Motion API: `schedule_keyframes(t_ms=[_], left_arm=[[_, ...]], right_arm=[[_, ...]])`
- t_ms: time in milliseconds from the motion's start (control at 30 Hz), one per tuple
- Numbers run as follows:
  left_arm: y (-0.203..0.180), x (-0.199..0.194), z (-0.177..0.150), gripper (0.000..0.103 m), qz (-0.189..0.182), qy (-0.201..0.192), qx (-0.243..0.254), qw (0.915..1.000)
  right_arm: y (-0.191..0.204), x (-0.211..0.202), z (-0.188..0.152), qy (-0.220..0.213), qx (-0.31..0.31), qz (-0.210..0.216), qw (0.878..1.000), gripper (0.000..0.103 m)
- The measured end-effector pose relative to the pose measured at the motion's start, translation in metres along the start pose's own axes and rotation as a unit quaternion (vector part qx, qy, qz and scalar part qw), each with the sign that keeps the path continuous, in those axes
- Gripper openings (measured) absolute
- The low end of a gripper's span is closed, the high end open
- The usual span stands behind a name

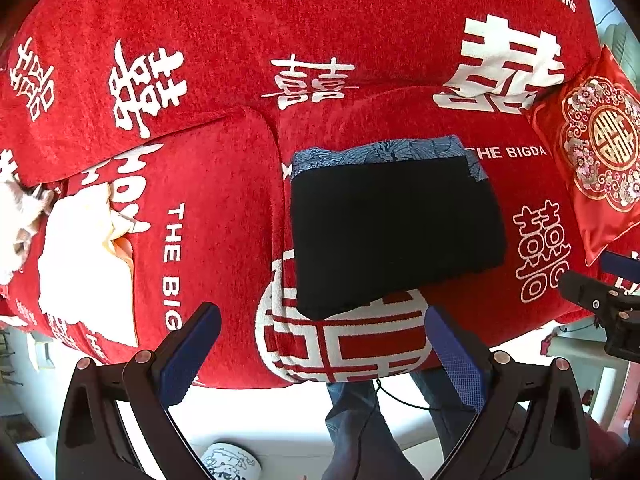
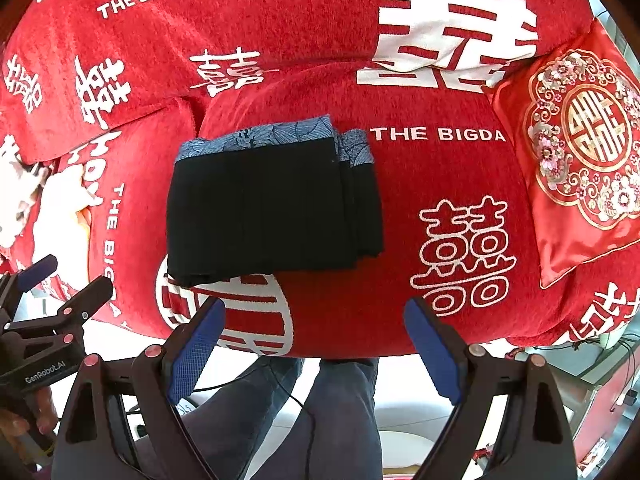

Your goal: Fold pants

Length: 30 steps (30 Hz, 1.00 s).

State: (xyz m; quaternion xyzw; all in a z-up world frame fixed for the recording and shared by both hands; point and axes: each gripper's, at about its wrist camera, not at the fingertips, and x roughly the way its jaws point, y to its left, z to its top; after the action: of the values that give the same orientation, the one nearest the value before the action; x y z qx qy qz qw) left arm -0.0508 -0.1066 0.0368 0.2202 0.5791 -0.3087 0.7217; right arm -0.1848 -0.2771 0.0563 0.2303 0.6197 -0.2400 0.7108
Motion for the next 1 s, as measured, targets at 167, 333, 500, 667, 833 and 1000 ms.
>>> schedule_keyframes(t_ms=[167,333,500,667,833,1000], left_arm=[[-0.002,-0.0004,-0.0004,0.102,0.0,-0.003,0.001,1.0],[-0.002,-0.001,0.0,0.102,0.0,-0.003,0.001,1.0],[-0.0029,-0.0009,0.0,0.102,0.0,-0.004,0.0,1.0],[-0.0029,-0.0013,0.001,0.102,0.0,-0.005,0.0,1.0],[-0.003,-0.0012,0.0016,0.102,0.0,-0.005,0.0,1.0],[-0.0029,-0.0007,0.0024,0.102,-0.001,-0.004,0.0,1.0]], right_arm=[[-0.0017,-0.0001,0.0,0.001,0.0,0.0,1.0,0.093],[-0.002,0.0002,-0.0007,0.0,0.001,0.001,1.0,0.093],[-0.0021,-0.0002,0.0002,0.0,0.0,0.0,1.0,0.093],[-0.0028,0.0004,-0.0006,-0.001,0.001,0.0,1.0,0.093],[-0.0021,0.0007,-0.0004,-0.001,0.001,0.0,1.0,0.093],[-0.0023,0.001,0.0003,0.0,0.002,0.0,1.0,0.093]])
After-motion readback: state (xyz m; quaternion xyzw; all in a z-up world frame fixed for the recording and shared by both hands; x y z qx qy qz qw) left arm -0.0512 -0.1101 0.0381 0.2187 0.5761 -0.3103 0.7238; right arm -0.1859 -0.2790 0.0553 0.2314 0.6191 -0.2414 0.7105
